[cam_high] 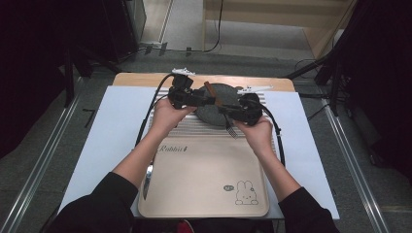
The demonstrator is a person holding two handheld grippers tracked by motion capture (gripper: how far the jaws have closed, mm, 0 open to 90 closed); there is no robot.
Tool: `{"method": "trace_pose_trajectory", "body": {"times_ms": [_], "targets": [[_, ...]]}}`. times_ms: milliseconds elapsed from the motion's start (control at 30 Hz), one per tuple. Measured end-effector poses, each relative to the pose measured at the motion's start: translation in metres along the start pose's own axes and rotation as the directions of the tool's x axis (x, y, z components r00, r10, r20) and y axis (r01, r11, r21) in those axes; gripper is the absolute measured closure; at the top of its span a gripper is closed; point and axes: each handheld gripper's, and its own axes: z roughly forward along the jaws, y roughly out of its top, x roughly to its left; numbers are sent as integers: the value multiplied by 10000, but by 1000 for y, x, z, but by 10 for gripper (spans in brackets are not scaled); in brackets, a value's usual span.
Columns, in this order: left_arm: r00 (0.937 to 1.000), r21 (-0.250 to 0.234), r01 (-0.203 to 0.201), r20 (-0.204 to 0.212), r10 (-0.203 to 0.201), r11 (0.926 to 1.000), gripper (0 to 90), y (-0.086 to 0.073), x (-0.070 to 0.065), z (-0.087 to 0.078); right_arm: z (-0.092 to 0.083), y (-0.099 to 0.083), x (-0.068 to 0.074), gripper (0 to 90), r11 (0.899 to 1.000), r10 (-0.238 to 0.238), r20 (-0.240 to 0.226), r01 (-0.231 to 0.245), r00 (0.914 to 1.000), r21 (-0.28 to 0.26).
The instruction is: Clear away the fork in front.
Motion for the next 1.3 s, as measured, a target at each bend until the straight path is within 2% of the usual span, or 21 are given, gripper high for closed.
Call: {"method": "trace_pose_trajectory", "body": {"times_ms": [67,233,433,600,933,1100,1300], "targets": [[10000,-13,34,-26,-34,10000,337,1,-1,2,0,0,1,761,10000,-52,-5,52,10000,-17],[9991,-149,424,63,-423,9990,356,4,1,5,1,0,5,760,9999,-93,-89,92,9999,-60],[9979,-9,624,-161,-624,9980,419,6,0,8,2,1,8,761,9997,-231,-101,230,9997,-55],[9952,12,967,-123,-967,9953,491,6,3,10,3,0,8,761,9998,-217,-97,216,9997,-52],[9878,76,1531,267,-1533,9882,617,5,4,16,3,0,7,760,9998,-182,-116,181,9998,-70],[9856,57,1630,436,-1631,9866,627,4,5,16,2,0,6,760,9999,-146,-112,145,9998,-89],[9780,-22,1905,869,-1895,9817,682,4,8,15,2,0,6,760,9999,-125,-160,123,9998,-102]]}}
